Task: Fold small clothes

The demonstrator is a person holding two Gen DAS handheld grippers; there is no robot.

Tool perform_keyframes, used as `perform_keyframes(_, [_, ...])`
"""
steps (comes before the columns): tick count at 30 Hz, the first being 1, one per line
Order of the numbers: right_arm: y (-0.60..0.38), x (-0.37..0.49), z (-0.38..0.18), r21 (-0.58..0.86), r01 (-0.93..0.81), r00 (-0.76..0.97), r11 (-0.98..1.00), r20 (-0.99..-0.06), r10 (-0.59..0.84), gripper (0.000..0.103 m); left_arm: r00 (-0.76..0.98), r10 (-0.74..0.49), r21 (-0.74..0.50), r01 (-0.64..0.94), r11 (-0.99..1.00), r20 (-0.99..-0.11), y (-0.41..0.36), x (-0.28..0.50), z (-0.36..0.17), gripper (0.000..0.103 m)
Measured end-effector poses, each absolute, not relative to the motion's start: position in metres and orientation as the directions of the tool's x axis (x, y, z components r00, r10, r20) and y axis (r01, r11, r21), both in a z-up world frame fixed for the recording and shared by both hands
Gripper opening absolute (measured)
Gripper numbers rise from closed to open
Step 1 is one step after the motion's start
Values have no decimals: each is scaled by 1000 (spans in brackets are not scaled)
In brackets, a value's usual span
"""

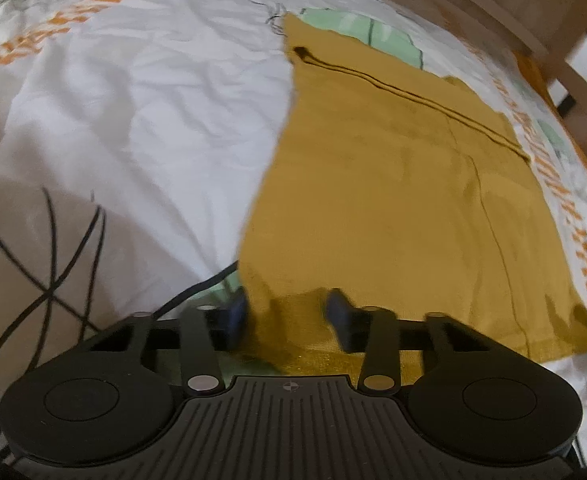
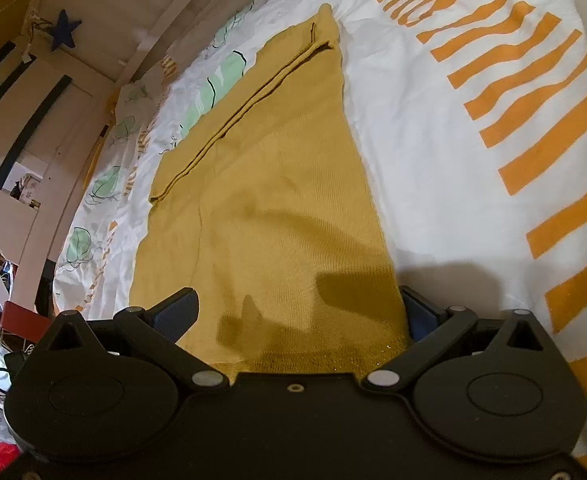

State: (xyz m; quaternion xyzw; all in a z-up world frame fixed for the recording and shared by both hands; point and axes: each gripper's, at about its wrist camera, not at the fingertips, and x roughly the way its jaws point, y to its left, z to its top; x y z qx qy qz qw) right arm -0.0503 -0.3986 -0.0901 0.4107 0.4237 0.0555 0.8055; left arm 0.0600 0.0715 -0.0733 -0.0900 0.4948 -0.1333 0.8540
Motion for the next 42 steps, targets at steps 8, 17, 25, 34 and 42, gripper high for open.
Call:
perform_keyframes(8, [-399,-51,-90,714,263,637,649,-634,439,103,492,-353,-334,131,934,-796,75,60,-72,9])
perform_keyframes(17, [-404,-53,-87,732,286,636,619,-628,449,95,517,-438,-447,116,887,-736,86,60,-62,6])
perform_keyframes(25, [-402,-53,-82,716,308,591,627,-660,463,64,557,-448,-472,112,874,-699,96,60,-43,6])
perform_keyframes(34, [-401,-57,-78,721,308,605,620,-652,457,18,576,-446,-474,111,873,-685,101,60,-38,6])
perform_keyframes(42, [-414,-66,-68,763,318,673,563,-600,433,19,583,-451,-484,111,868,-675,103,60,-37,6])
